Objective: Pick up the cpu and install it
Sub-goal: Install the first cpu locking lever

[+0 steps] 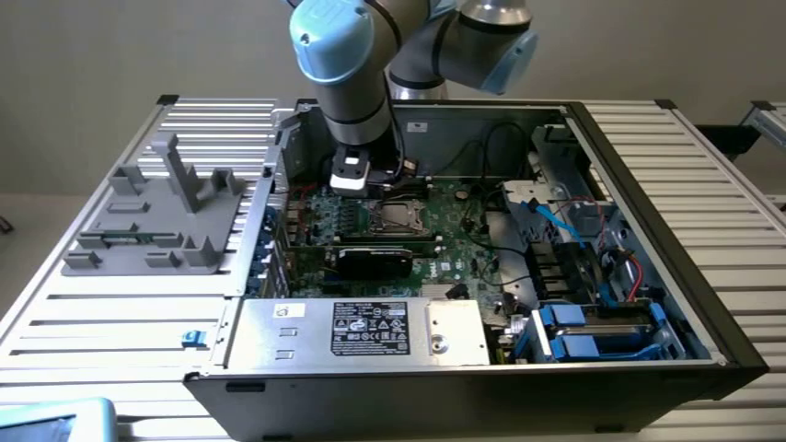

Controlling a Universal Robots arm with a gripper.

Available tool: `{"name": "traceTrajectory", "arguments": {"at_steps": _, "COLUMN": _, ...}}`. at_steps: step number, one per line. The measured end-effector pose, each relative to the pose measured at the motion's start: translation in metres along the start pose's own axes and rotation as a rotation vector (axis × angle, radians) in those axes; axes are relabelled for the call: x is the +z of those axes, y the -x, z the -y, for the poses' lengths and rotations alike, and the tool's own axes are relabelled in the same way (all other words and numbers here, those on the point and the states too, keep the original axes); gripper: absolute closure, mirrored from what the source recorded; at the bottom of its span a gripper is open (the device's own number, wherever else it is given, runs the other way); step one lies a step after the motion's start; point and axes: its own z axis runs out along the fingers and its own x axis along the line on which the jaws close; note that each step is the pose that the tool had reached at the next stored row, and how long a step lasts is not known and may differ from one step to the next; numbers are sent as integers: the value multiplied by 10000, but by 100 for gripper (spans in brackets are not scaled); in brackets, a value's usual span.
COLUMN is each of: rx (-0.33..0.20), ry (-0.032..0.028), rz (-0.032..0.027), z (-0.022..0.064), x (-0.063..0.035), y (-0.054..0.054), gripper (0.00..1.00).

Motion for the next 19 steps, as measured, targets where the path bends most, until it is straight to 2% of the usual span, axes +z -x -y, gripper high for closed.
{"name": "traceTrajectory", "arguments": {"at_steps": 19, "rx": 13, "ry": -2, "rz": -7, "z": -10, "x": 10, "y": -72, "gripper": 89}}
